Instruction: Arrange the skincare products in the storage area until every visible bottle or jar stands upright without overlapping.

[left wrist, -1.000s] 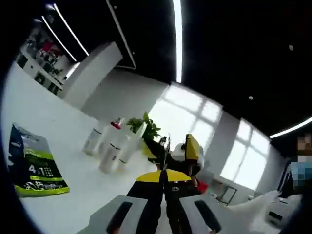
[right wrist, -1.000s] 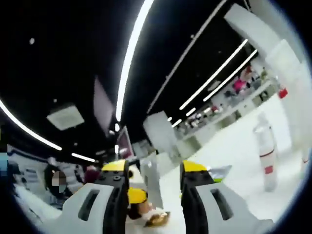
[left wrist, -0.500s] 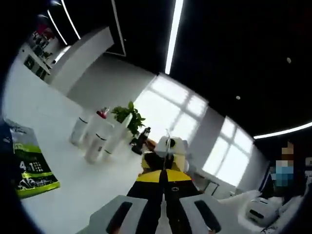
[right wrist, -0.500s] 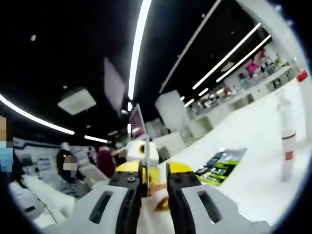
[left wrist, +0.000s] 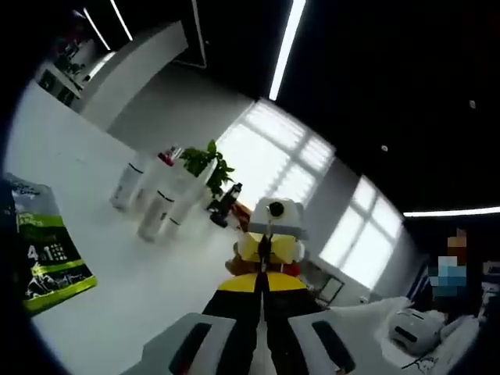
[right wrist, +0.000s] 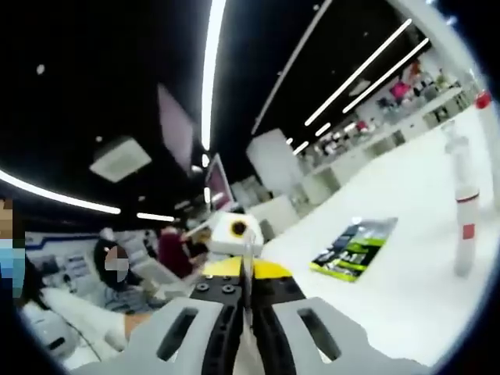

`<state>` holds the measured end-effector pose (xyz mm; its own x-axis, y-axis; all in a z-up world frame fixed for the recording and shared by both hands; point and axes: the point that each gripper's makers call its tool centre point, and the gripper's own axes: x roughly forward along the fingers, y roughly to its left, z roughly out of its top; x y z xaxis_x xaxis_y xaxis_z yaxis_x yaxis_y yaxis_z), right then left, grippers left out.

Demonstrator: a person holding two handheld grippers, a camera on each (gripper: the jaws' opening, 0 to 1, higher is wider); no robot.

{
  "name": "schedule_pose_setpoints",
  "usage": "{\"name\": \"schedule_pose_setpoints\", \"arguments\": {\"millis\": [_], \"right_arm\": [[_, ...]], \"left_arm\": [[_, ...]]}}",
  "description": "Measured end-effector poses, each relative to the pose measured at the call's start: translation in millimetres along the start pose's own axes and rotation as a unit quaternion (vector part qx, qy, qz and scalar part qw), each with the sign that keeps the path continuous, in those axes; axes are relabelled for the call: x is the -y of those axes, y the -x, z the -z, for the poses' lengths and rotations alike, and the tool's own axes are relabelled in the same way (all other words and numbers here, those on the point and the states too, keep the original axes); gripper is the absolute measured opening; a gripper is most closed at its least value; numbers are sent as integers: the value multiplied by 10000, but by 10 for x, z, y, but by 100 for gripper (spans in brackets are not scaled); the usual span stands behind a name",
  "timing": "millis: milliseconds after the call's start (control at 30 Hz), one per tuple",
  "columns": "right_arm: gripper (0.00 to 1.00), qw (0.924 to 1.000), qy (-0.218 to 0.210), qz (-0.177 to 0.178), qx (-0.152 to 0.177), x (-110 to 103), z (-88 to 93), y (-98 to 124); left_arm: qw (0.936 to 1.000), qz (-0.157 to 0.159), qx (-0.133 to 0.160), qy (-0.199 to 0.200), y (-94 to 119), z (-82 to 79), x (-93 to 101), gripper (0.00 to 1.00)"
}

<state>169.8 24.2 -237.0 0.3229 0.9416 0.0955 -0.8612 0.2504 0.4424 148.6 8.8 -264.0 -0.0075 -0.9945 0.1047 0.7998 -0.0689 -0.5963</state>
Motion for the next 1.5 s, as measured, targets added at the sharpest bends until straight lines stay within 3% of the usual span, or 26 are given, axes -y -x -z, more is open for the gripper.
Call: {"name": "schedule_pose_setpoints", "arguments": {"millis": [33, 133, 233, 400, 500, 567, 667, 967, 1100, 1200, 1500], "right_arm": [[0, 10000, 26, 42, 13, 9, -4, 3], [0, 9999, 15, 76, 102, 15, -30, 21], [0, 9997, -84, 63, 217, 21, -74, 48], [0, 9996, -277, 27, 8, 55, -31, 33], [0, 9994, -296, 43, -152, 131, -19, 4], [0, 9994, -309, 36, -176, 140, -19, 2], [0, 9993, -318, 84, -197, 142, 5, 8], [1, 9998, -162, -3, -75, 145, -20, -9], [3, 9999, -109, -13, -40, 129, -13, -11], [7, 10000, -78, -37, 9, 127, -31, -16], [15, 9998, 100, -95, 147, 30, -41, -6]], "left_arm": [[9999, -18, 59, -157, -23, 15, 9, 1], [9999, 10, -44, -119, -52, 72, 21, 4], [9994, -40, -163, -300, -62, 100, -9, 12], [9988, -55, -227, -436, -27, 83, -46, 12], [9995, 13, -94, -300, -8, 47, -15, 10], [9996, -26, -47, -275, 4, 24, -29, 4], [9999, -123, -83, -35, -2, 16, -69, 1], [9996, -249, -115, 64, -74, 104, -4, 0], [9995, -178, -95, 225, -50, 68, -2, 0], [9995, -172, -82, 245, -93, 128, 69, 0], [9980, -140, 249, 570, -19, 37, 68, 0]]}}
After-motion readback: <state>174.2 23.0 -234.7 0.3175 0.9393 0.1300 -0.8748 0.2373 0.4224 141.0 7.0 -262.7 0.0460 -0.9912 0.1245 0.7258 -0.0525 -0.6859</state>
